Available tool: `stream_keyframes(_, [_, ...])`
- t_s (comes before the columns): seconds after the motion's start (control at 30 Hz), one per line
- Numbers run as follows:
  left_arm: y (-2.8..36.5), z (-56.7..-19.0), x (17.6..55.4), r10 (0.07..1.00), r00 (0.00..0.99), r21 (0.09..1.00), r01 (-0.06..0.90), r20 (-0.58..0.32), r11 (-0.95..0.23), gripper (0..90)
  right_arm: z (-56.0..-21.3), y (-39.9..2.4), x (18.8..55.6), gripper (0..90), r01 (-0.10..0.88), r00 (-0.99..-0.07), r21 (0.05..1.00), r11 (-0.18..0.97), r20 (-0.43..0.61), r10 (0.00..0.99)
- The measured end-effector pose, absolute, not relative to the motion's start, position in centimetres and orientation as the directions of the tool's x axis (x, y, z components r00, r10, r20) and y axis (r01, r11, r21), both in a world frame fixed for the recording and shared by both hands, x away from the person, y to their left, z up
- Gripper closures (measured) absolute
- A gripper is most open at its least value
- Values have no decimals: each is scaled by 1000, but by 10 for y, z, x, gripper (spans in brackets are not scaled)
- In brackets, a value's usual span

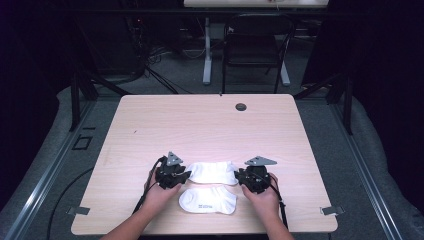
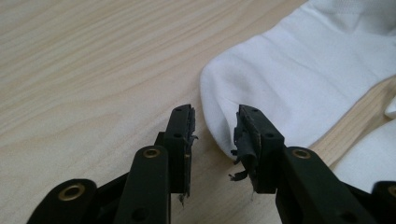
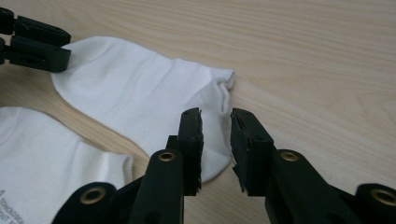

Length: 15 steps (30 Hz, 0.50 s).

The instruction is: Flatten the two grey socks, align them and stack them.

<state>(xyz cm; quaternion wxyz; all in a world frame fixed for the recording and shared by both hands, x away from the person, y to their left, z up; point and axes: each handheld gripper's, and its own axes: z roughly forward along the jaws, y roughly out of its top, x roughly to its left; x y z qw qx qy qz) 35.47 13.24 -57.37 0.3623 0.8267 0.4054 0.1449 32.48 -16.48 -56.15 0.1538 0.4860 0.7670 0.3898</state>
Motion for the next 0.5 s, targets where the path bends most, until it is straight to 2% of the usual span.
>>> stream_keyframes(0.07, [132, -573, 355, 772, 633, 719, 562, -56, -408, 648, -562, -163, 324, 674, 617, -481, 753, 230, 129, 867])
stream_keyframes(0.23, [130, -574, 356, 771, 635, 722, 559, -56, -408, 645, -567, -160, 328, 645, 611, -475, 757, 230, 119, 872])
stream_keyframes(0.5, [124, -578, 358, 762, 645, 711, 559, -51, -426, 678, -575, -157, 336, 676, 637, -477, 735, 232, 139, 868])
